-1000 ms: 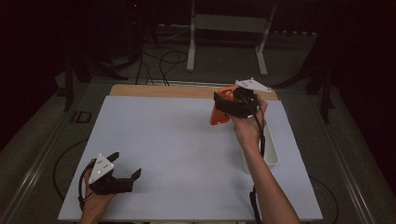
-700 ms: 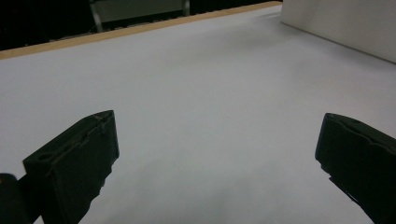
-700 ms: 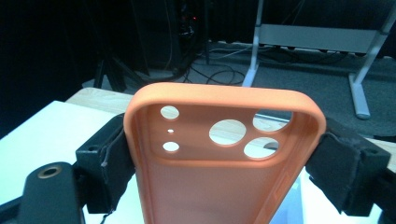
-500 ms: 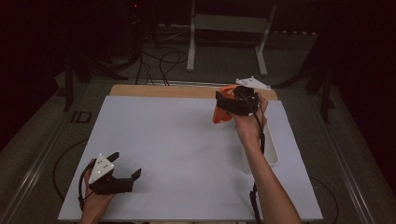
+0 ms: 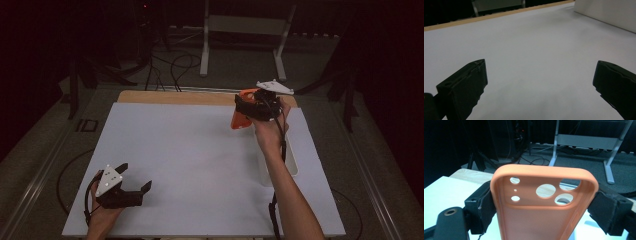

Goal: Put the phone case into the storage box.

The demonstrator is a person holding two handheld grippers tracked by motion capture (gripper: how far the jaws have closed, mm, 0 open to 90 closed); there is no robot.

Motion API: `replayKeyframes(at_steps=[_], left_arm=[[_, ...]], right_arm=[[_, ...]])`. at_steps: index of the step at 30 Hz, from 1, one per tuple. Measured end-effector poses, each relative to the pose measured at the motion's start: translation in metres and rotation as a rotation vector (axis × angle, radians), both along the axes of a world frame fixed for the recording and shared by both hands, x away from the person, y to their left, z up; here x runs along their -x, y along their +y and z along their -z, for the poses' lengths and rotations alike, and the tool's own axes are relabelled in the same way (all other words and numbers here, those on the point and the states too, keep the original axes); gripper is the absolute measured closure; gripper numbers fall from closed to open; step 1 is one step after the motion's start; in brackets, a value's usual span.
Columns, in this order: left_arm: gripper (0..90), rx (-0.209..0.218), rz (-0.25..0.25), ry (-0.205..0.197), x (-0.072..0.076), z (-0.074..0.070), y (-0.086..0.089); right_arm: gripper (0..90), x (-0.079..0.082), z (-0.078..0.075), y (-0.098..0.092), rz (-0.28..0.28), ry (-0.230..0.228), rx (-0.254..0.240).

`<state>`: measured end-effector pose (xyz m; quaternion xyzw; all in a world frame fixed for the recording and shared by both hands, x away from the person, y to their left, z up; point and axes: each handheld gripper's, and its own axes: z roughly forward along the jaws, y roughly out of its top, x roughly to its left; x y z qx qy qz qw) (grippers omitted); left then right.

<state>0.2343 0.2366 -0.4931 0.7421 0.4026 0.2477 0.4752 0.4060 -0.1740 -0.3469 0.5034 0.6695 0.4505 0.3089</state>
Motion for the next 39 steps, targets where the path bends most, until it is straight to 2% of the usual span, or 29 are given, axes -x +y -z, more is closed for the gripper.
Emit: replayKeyframes(at_steps=[13,26,39], left_arm=[[0.4,0.003,-0.004,0.000,0.000,0.000,0.000],[0.4,0.006,-0.005,-0.004,0.001,-0.001,0.001],[0.4,0.007,-0.006,-0.005,0.001,-0.001,0.001]], right_arm=[[15.9,-0.005,-0.004,-0.004,0.019,-0.012,0.012],[15.9,-0.011,-0.003,-0.013,0.047,-0.023,-0.001],[15.8,-0.015,-0.003,-0.027,0.082,-0.031,0.010]])
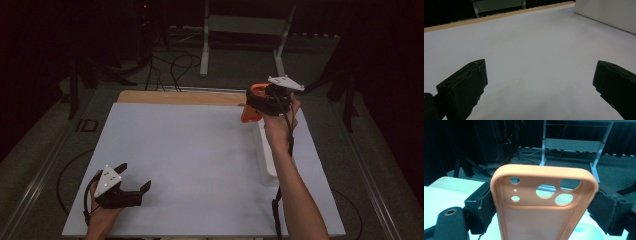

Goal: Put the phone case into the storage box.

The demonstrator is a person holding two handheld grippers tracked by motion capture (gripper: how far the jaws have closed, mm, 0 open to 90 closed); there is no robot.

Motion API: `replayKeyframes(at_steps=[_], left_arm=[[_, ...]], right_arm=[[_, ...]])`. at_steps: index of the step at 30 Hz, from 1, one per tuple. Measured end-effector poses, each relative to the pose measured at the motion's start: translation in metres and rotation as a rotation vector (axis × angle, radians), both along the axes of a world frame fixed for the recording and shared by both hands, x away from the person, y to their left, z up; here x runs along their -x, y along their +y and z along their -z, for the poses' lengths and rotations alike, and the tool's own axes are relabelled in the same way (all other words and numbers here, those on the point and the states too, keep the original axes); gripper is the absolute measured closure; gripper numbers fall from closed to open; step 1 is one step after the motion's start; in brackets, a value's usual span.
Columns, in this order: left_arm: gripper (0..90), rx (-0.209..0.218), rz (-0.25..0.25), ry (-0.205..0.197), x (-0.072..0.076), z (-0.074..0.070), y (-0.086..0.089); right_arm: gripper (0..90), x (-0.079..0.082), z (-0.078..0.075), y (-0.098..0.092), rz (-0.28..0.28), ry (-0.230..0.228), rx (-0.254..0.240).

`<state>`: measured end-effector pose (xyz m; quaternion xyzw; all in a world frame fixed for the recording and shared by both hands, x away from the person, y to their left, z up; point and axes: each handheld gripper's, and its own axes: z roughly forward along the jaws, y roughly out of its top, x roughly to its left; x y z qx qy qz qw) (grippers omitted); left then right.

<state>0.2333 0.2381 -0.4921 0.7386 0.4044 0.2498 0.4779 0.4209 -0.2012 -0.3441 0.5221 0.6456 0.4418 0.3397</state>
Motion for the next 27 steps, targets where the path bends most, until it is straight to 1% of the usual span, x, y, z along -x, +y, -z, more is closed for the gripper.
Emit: replayKeyframes(at_steps=[15,27], left_arm=[[0.4,-0.001,0.000,0.000,0.000,0.000,0.000],[0.4,0.003,0.000,0.000,0.000,0.000,0.000]], right_arm=[[15.9,-0.005,0.002,-0.016,0.047,0.000,0.005],[15.8,-0.008,0.002,-0.022,0.070,0.001,0.014]])
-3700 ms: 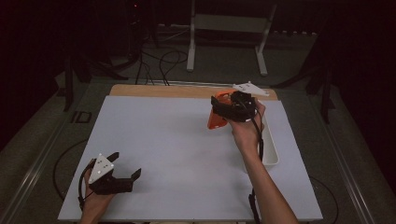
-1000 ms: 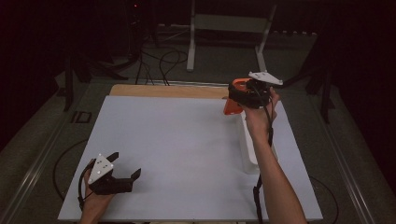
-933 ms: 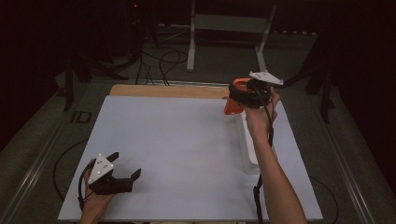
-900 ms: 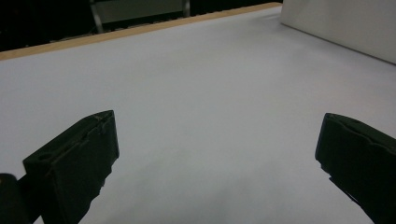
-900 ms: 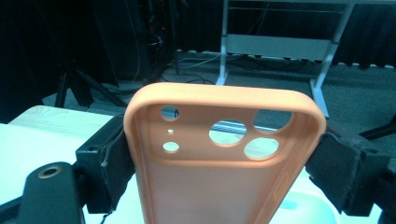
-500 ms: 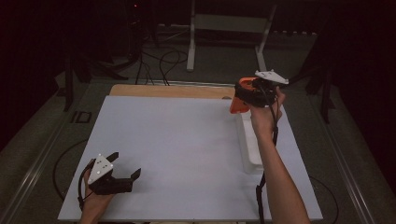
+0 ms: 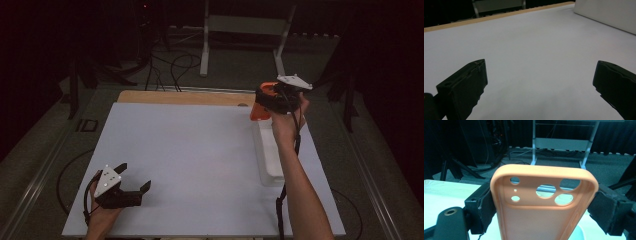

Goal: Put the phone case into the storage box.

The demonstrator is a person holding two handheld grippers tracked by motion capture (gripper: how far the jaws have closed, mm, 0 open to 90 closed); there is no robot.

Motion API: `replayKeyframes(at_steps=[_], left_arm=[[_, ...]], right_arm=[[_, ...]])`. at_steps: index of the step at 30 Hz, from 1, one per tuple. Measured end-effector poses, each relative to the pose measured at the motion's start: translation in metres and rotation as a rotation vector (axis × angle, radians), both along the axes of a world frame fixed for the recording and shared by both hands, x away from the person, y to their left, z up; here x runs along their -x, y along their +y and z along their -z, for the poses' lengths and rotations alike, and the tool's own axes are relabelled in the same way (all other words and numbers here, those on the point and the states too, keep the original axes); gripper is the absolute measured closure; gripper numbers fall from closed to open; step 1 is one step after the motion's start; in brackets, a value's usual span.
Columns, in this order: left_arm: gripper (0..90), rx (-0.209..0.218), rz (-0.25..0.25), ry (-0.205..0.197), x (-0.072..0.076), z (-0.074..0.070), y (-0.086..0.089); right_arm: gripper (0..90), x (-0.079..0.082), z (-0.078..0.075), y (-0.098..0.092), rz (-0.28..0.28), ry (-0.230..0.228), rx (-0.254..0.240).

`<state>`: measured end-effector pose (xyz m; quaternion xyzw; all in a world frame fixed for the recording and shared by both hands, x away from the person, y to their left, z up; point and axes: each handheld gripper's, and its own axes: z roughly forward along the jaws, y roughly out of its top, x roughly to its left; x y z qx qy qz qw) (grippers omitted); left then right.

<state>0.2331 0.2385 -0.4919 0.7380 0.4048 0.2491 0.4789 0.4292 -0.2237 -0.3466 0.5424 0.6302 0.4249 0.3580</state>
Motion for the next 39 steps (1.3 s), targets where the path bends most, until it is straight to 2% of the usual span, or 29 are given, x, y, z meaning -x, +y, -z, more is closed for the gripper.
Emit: replayKeyframes(at_steps=[23,30,39], left_arm=[[0.4,0.001,-0.001,-0.001,0.001,0.000,0.001],[0.4,0.009,-0.007,-0.005,0.001,-0.001,0.002],[0.4,0.011,-0.006,-0.007,0.002,-0.001,0.002]], right_arm=[[15.9,-0.008,0.007,-0.012,0.047,0.002,0.014],[15.9,-0.010,0.009,-0.017,0.065,0.005,0.033],[15.8,-0.012,0.011,-0.021,0.083,0.009,0.027]])
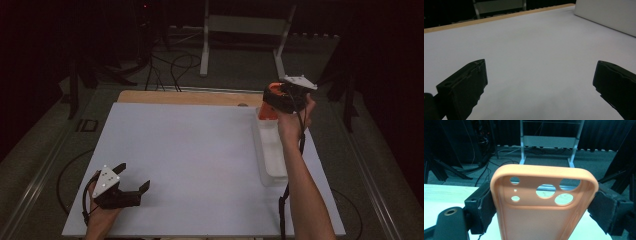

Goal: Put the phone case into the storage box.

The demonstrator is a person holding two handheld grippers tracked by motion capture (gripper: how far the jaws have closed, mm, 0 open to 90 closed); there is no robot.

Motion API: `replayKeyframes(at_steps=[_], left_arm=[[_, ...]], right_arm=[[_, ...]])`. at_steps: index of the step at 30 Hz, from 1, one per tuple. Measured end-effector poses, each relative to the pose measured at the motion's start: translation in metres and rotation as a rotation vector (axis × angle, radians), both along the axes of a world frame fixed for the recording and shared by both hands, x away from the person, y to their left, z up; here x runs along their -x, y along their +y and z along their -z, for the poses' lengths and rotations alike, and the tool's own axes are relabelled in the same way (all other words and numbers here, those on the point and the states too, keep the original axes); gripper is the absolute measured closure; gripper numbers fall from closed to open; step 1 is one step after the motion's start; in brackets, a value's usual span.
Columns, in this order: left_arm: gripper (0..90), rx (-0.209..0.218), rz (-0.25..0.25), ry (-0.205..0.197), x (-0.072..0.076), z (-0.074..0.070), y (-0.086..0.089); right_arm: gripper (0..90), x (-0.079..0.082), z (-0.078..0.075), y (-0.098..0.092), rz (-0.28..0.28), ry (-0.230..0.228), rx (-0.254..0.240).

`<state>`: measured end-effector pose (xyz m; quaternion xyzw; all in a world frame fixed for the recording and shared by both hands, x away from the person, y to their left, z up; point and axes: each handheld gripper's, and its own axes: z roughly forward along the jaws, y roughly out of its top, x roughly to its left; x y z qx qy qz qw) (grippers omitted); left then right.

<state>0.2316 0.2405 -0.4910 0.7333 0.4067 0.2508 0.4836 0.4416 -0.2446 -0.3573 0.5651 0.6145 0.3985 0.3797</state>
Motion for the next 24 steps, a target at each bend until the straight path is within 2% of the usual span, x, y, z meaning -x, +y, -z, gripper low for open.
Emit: replayKeyframes(at_steps=[24], left_arm=[[0.4,0.006,-0.003,-0.004,0.000,0.000,0.001]], right_arm=[[15.7,-0.010,0.016,-0.004,0.025,0.027,0.017]])
